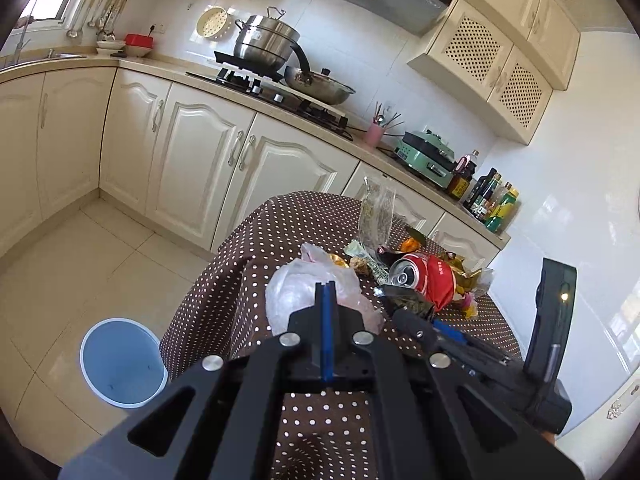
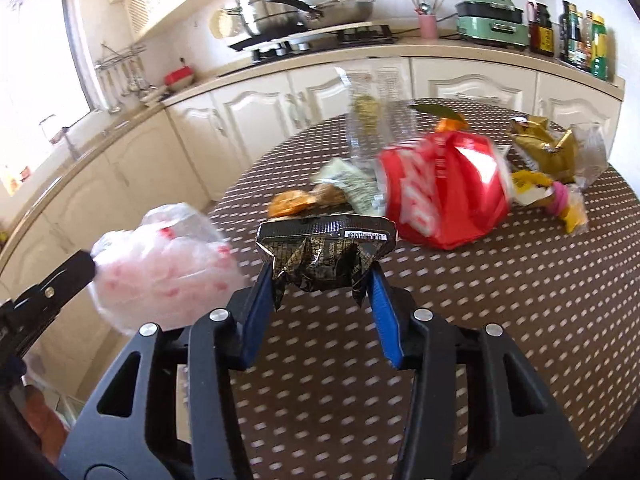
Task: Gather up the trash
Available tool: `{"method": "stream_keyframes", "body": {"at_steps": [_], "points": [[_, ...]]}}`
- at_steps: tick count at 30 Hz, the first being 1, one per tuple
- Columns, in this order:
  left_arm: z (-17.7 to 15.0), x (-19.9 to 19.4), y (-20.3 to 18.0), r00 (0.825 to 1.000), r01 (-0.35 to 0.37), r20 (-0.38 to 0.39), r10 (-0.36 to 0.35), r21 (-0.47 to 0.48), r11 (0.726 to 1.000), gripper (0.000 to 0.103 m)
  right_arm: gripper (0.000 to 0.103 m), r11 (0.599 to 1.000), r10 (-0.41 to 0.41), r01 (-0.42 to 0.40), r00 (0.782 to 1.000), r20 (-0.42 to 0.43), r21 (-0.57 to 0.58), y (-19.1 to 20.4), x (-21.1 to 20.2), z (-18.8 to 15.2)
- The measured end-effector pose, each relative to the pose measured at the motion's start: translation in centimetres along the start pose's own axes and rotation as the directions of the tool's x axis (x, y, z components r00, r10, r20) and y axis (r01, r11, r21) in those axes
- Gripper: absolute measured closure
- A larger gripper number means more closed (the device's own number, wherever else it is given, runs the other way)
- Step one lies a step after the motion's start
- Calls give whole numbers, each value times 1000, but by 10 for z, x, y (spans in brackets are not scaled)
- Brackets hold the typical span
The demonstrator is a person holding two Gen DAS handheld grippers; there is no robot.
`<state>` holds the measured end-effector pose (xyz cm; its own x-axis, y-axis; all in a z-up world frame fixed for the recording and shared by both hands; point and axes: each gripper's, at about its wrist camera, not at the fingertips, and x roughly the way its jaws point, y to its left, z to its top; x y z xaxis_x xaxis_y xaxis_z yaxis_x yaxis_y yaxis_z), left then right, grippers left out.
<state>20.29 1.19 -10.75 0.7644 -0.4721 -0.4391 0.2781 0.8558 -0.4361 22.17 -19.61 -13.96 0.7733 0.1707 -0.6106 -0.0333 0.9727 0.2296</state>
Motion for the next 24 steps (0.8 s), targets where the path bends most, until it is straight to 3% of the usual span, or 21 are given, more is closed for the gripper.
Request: {"method": "stream_keyframes", "body": {"at_steps": [5, 10, 17, 24], "points": [[4, -19, 12, 1000, -15, 25, 16, -20, 1000, 103, 58, 997, 63, -62, 998, 25, -53, 35, -5, -2], [9, -47, 37, 993, -90, 69, 92, -38, 995, 103, 58, 983, 151, -148, 988, 17, -107, 80, 3, -2], [16, -77, 104, 967, -222, 98, 233, -117, 968, 103, 58, 945, 262, -267, 964, -49, -189, 160, 45, -3], [17, -55, 187, 938, -333, 28, 345, -191, 923, 103, 58, 923, 286, -316, 945, -157, -221, 217, 113, -18]]}}
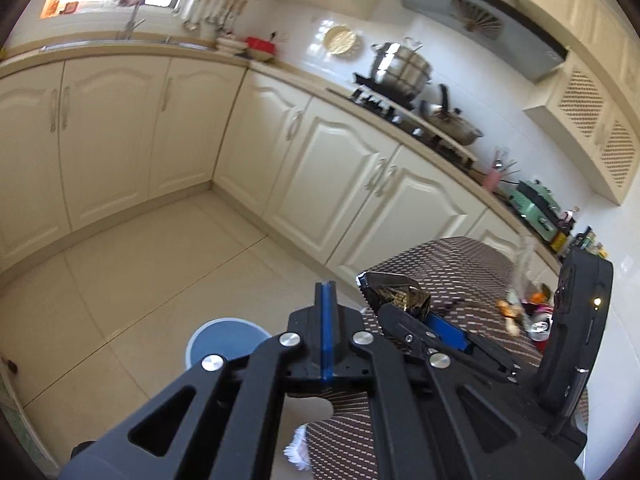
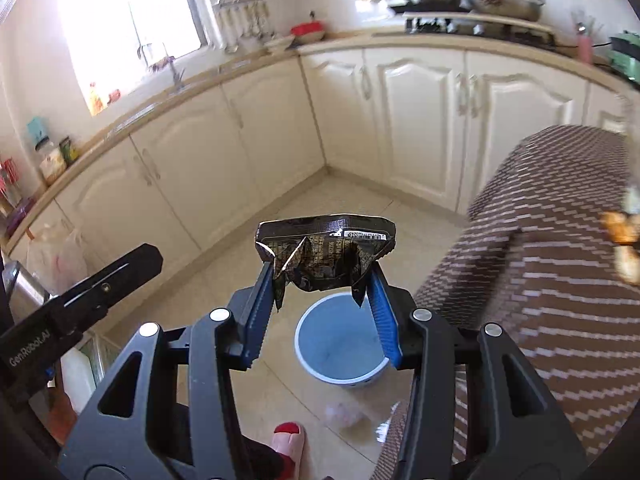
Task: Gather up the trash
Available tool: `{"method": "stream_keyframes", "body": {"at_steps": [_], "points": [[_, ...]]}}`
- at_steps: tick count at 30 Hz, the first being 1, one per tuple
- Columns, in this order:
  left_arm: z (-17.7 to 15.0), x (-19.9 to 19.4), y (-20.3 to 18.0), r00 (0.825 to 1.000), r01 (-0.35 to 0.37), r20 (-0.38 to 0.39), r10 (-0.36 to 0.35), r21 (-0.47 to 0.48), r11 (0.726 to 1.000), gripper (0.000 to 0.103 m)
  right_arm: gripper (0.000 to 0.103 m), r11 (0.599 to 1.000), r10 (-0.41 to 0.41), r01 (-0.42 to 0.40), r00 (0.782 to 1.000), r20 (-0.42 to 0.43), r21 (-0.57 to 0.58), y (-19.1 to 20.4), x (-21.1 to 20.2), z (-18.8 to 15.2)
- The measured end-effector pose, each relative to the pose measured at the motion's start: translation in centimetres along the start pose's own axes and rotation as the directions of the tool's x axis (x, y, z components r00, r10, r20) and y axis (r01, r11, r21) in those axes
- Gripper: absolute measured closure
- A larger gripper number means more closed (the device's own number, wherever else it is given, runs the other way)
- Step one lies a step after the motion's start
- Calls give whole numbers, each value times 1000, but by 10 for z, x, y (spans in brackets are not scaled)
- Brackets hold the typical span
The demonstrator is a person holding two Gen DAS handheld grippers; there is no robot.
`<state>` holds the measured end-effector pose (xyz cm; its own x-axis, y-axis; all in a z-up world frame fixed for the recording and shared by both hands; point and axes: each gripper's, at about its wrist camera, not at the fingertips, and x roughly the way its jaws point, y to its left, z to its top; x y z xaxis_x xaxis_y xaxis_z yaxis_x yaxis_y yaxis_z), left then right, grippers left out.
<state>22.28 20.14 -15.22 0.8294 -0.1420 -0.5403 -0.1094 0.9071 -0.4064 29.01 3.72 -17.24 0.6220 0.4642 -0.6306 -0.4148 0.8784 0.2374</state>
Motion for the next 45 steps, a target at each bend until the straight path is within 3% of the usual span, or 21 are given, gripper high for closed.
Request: {"method": "stream_keyframes", "body": {"at_steps": [5, 10, 16, 21, 28, 32, 41, 45], "points": [[-4, 43, 45, 996, -64, -66, 62, -34, 997, 103, 58, 1000, 12, -12, 996, -86, 3, 0, 60, -9], [-8, 77, 74, 987, -88, -142, 77, -68, 994, 103, 58, 1000, -8, 10, 994, -110, 16, -12, 81, -9], [-2, 82, 55, 991, -55, -122, 52, -16, 998, 103, 58, 998, -40, 42, 998, -54, 39, -34, 57, -4], [-1, 79, 9, 995, 11, -102, -7, 41, 999, 103, 58, 995, -78, 77, 997, 20, 58, -55, 12, 4], [-9, 80, -21, 993, 17, -115, -7, 81, 997, 103, 58, 996, -73, 72, 997, 26, 58, -60, 6, 4], [-9, 85, -12, 992, -2, -129, 11, 68, 998, 102, 58, 997, -65, 65, 998, -1, 47, -55, 19, 3], [-11, 112, 47, 971, -143, -195, 142, 9, 990, 101, 57, 999, -38, 39, 997, -70, 15, -31, 76, 1], [-14, 119, 66, 966, -149, -214, 143, -14, 989, 101, 57, 999, -39, 39, 995, -95, 8, -28, 89, -4]]}}
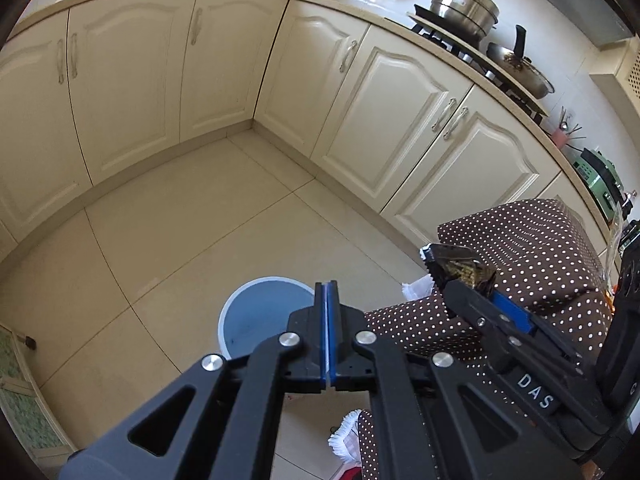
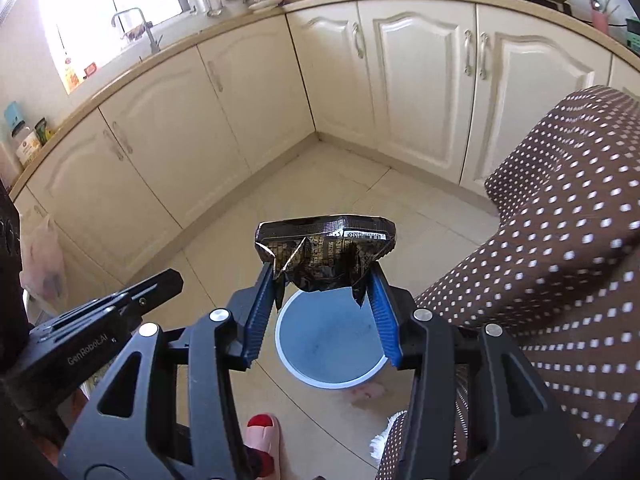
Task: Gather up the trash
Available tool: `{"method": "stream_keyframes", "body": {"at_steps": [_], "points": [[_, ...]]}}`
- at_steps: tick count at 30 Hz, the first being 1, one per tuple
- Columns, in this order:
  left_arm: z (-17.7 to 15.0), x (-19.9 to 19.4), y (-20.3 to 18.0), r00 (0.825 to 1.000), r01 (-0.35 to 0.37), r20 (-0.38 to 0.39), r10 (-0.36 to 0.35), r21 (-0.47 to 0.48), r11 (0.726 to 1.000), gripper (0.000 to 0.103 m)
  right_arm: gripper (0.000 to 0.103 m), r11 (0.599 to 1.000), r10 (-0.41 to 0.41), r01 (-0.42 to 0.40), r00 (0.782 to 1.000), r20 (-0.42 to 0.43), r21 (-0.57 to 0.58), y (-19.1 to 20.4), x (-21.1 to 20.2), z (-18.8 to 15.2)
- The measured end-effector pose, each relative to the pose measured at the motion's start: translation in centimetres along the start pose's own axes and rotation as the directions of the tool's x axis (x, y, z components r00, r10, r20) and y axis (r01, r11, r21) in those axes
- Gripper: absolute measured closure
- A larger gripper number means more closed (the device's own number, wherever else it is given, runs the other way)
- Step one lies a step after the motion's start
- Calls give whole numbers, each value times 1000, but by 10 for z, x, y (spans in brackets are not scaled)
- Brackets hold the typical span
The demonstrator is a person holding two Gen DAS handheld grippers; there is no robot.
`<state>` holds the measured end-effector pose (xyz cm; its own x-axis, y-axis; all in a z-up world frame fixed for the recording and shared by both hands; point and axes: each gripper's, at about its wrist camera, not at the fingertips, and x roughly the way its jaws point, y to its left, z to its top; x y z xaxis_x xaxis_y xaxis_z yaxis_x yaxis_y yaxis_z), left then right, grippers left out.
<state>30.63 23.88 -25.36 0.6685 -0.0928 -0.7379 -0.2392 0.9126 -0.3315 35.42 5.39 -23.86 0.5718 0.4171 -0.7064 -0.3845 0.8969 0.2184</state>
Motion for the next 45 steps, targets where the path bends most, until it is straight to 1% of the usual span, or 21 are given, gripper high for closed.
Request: {"method": "stream_keyframes", "body": {"at_steps": [5, 7, 8, 9, 11, 12, 14, 15, 17, 18, 20, 21, 23, 27, 31, 33, 35, 37, 39, 42, 45], "points": [[0, 2, -6, 1000, 25, -6, -25, 7, 1000, 101, 57, 1000, -19, 20, 999, 39, -19, 3, -20, 0], [3, -6, -18, 998, 63, 8, -63, 17, 998, 96, 57, 997, -65, 68, 994, 93, -35, 2, -42, 5], [5, -12, -26, 996, 84, 19, -85, 28, 996, 86, 57, 993, -102, 109, 985, 138, -37, -1, -59, 7], [6, -20, -39, 992, 116, 36, -117, 50, 992, 72, 57, 988, -142, 150, 973, 182, -30, -6, -78, 8], [7, -34, -66, 982, 170, 61, -177, 99, 980, 58, 57, 973, -222, 231, 943, 246, -8, -18, -113, 11], [5, -43, -85, 972, 212, 72, -223, 134, 968, 54, 57, 967, -248, 256, 931, 267, 8, -25, -126, 12], [1, -53, -119, 953, 277, 69, -296, 196, 941, 51, 57, 939, -339, 338, 885, 318, 59, -48, -166, 8], [-3, -59, -142, 937, 321, 60, -343, 233, 918, 49, 57, 922, -383, 376, 861, 335, 90, -62, -183, 5], [-9, -63, -175, 908, 396, 25, -419, 275, 876, 44, 57, 901, -433, 410, 833, 346, 140, -84, -208, -1], [-15, -63, -197, 891, 434, -4, -454, 297, 850, 43, 57, 882, -471, 440, 811, 347, 170, -99, -222, -5], [-24, -60, -234, 876, 466, -44, -481, 335, 818, 43, 57, 859, -512, 466, 788, 342, 211, -119, -237, -8], [-28, -58, -246, 873, 473, -58, -485, 347, 810, 42, 57, 841, -540, 487, 774, 331, 234, -132, -244, -11], [-34, -49, -272, 873, 478, -97, -478, 360, 801, 42, 57, 830, -556, 490, 766, 324, 267, -149, -253, -17], [-43, -35, -306, 908, 411, -112, -405, 432, 803, 42, 57, 797, -599, 511, 737, 314, 322, -177, -264, -19], [-45, -13, -333, 936, 348, -145, -320, 506, 789, 42, 56, 803, -586, 480, 746, 316, 354, -196, -269, -23], [-46, -1, -350, 944, 331, -175, -282, 529, 781, 42, 56, 811, -572, 467, 760, 310, 351, -199, -264, -22], [-46, 8, -357, 941, 337, -209, -265, 532, 777, 42, 56, 815, -564, 462, 769, 299, 349, -201, -258, -18], [-44, 20, -365, 951, 306, -218, -220, 547, 779, 43, 56, 819, -556, 454, 780, 287, 350, -204, -253, -17], [-44, 21, -371, 963, 265, -196, -184, 576, 773, 65, 56, 820, -553, 453, 783, 284, 349, -205, -252, -17], [-44, 19, -368, 963, 269, -177, -203, 578, 770, 66, 56, 826, -545, 447, 788, 287, 342, -201, -249, -15], [-41, 0, -351, 961, 269, -106, -254, 547, 792, 66, 56, 839, -530, 439, 794, 298, 322, -191, -245, -11]]}}
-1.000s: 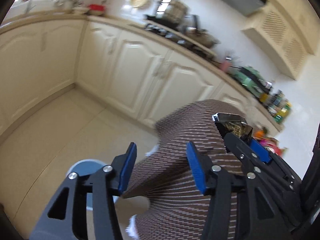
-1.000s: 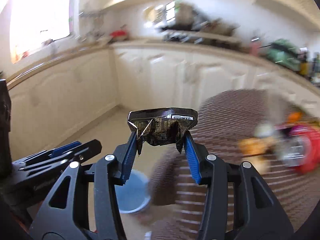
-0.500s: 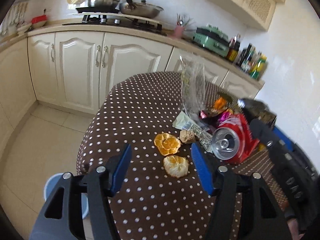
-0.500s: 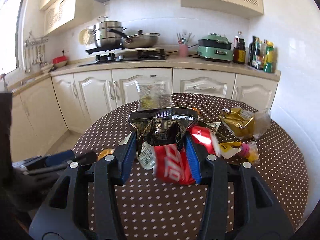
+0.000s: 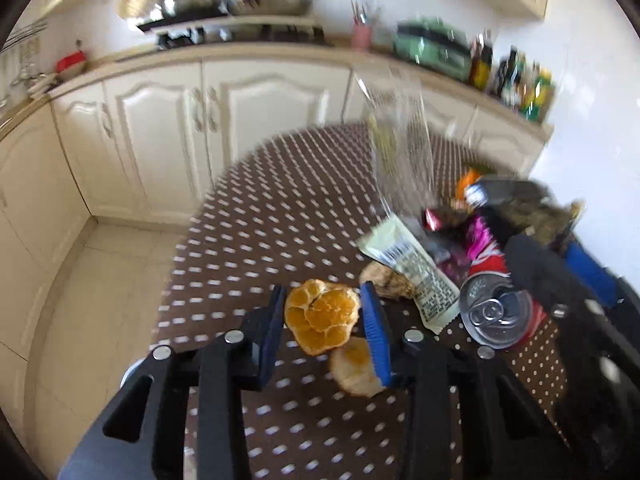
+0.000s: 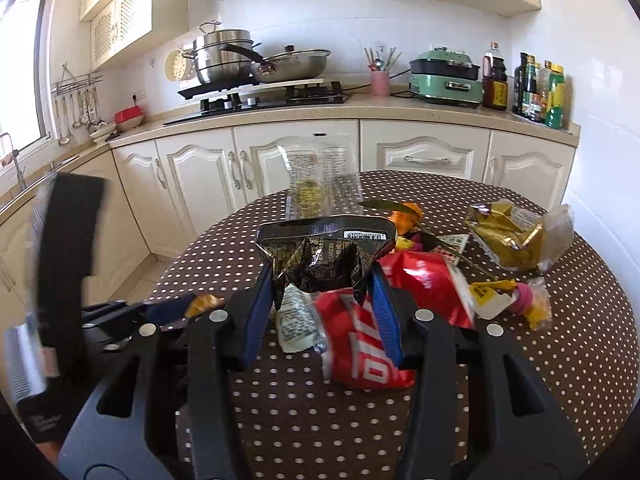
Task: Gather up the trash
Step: 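Grasp an orange peel with the left tool while the right tool holds the wrapper, then release the orange peel and black wrapper into the blue bucket with both tools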
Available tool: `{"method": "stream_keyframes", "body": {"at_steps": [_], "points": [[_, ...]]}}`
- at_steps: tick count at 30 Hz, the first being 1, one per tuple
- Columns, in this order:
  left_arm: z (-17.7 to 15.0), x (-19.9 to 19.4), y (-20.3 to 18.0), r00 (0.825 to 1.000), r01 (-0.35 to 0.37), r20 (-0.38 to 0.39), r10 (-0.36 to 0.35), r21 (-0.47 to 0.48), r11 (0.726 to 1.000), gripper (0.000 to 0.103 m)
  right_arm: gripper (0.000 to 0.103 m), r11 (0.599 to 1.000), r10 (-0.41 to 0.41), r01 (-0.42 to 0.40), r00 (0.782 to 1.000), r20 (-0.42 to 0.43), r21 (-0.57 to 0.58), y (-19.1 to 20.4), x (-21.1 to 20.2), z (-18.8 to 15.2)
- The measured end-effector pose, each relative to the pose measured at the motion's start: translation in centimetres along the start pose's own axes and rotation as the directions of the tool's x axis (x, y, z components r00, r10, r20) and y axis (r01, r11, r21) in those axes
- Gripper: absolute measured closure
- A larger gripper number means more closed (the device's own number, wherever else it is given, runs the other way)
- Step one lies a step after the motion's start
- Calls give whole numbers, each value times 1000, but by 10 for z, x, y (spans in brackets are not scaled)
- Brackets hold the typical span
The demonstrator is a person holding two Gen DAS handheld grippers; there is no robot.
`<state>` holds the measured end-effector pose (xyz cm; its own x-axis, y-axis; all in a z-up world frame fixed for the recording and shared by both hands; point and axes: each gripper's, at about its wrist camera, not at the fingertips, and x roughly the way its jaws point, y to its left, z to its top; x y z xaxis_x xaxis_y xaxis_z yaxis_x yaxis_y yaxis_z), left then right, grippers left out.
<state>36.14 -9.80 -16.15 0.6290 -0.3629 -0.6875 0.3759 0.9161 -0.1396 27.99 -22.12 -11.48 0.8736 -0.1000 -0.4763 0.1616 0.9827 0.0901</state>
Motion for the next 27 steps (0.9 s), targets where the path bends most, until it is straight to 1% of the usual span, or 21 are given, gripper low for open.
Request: {"method": "stream_keyframes", "body": {"at_steps": [3, 6, 7, 10, 12, 14, 18, 21, 22, 23, 25, 26, 27], "points": [[-4, -21, 23, 999, 11, 49, -8, -61, 998, 66, 56, 999, 42, -42, 999, 6, -29, 22, -1, 1], [-15, -42, 57, 995, -42, 83, 52, -124, 991, 66, 56, 992, 109, -109, 994, 0, -60, 53, 1, 1], [-19, -47, 70, 993, -61, 88, 75, -148, 987, 66, 56, 987, 139, -139, 990, -4, -76, 69, 3, 0], [-34, -63, 116, 986, -123, 83, 146, -237, 964, 66, 56, 967, 224, -227, 974, -38, -117, 111, 10, -5], [-49, -70, 151, 978, -174, 58, 199, -296, 939, 66, 56, 949, 273, -280, 960, -68, -146, 140, 17, -12], [-65, -71, 188, 969, -228, 11, 247, -352, 908, 66, 56, 924, 323, -339, 939, -117, -175, 174, 28, -24], [-94, -63, 245, 952, -299, -71, 298, -426, 854, 66, 56, 877, 382, -425, 899, -213, -223, 228, 50, -52], [-110, -52, 276, 944, -328, -125, 306, -467, 821, 66, 56, 858, 381, -455, 874, -301, -237, 260, 79, -78], [-116, -49, 285, 939, -343, -141, 314, -476, 810, 66, 55, 856, 386, -465, 866, -319, -225, 265, 88, -84], [-121, -44, 294, 930, -367, -161, 331, -479, 798, 66, 55, 855, 383, -470, 857, -345, -218, 271, 97, -90], [-130, -35, 309, 928, -372, -181, 325, -499, 783, 66, 53, 851, 390, -484, 843, -371, -204, 281, 113, -101], [-133, -30, 314, 928, -371, -191, 319, -508, 777, 66, 51, 851, 387, -484, 840, -379, -203, 283, 120, -104], [-137, -26, 320, 925, -380, -201, 322, -514, 770, 66, 50, 850, 383, -485, 837, -391, -205, 285, 125, -108]]}}
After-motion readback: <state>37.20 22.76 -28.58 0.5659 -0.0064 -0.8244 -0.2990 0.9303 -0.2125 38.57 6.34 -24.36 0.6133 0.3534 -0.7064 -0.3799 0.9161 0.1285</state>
